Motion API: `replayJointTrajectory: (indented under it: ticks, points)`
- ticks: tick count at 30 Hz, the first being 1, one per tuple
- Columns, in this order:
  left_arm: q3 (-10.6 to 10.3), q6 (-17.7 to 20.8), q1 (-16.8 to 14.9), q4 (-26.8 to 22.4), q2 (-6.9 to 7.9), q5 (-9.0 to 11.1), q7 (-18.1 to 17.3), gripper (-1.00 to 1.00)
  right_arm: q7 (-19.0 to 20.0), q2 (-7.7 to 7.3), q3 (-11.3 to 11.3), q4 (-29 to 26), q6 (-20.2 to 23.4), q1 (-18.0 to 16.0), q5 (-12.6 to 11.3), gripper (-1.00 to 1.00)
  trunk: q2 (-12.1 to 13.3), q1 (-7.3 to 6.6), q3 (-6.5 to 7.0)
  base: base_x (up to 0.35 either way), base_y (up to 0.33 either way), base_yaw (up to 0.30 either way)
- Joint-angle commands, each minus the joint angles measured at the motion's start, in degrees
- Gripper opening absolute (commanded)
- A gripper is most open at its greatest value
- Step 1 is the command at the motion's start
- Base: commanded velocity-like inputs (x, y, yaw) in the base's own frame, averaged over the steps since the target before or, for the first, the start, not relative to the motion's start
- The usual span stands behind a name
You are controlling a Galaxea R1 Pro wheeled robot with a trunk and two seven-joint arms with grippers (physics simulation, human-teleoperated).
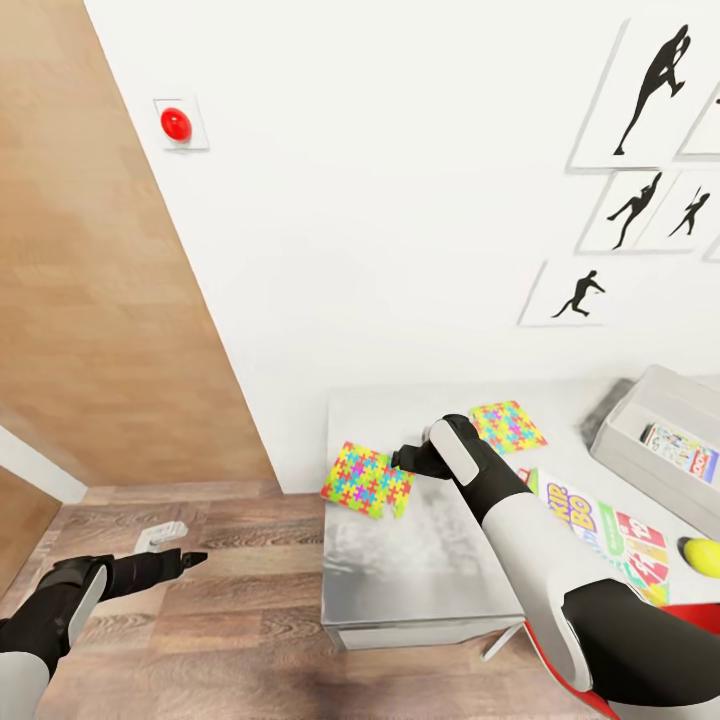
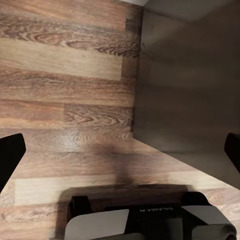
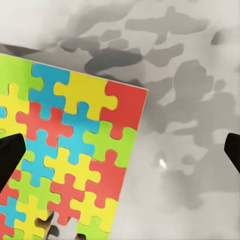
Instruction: Put all the toys in the child's room - the three board games (two on the bed and one on the table), the two jigsaw puzzles on the table, and the tennis ball on the table - inside the toy box on the table in the child's room.
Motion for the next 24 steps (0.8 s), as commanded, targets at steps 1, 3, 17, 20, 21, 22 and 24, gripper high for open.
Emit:
replayJointTrajectory:
  ticks: [1,3,17,20,21,22,24]
  points:
    - [0.2,0.4,0.0,0.0,0.00,0.2,-0.1,1.00,-0.6,-0.03,0.2,0.0,0.1,0.0,-0.6,1.00,-0.1,0.03,-0.20,0.000,0.000,0.000]
    - [0.2,0.3,0.0,0.0,0.00,0.2,-0.2,1.00,-0.6,-0.03,0.2,0.0,0.1,0.0,-0.6,1.00,-0.1,0.03,-0.38,0.000,0.000,0.000]
    - [0.2,0.2,0.0,0.0,0.02,0.2,-0.2,1.00,-0.6,0.05,0.1,0.0,0.1,0.0,-0.6,1.00,-0.1,0.03,-1.51,0.000,0.000,0.000]
    - [0.2,0.2,0.0,0.0,0.05,0.2,-0.2,1.00,-0.5,0.06,0.2,0.0,0.1,0.0,-0.6,1.00,-0.1,0.03,-1.57,0.000,0.000,0.000]
    - [0.2,0.2,0.0,0.0,0.05,0.2,-0.2,1.00,-0.5,0.06,0.2,0.0,0.1,-0.1,-0.6,1.00,-0.1,0.03,-1.58,0.000,0.000,0.000]
    - [0.2,0.2,0.0,0.0,0.06,0.2,-0.2,1.00,-0.5,0.06,0.2,0.0,0.1,-0.1,-0.6,1.00,-0.1,0.03,-1.59,0.000,0.000,0.000]
    - [0.2,0.2,0.0,0.0,0.06,0.2,-0.2,1.00,-0.5,0.06,0.2,0.0,0.1,0.0,-0.6,1.00,-0.1,0.03,-1.61,0.000,0.005,0.000]
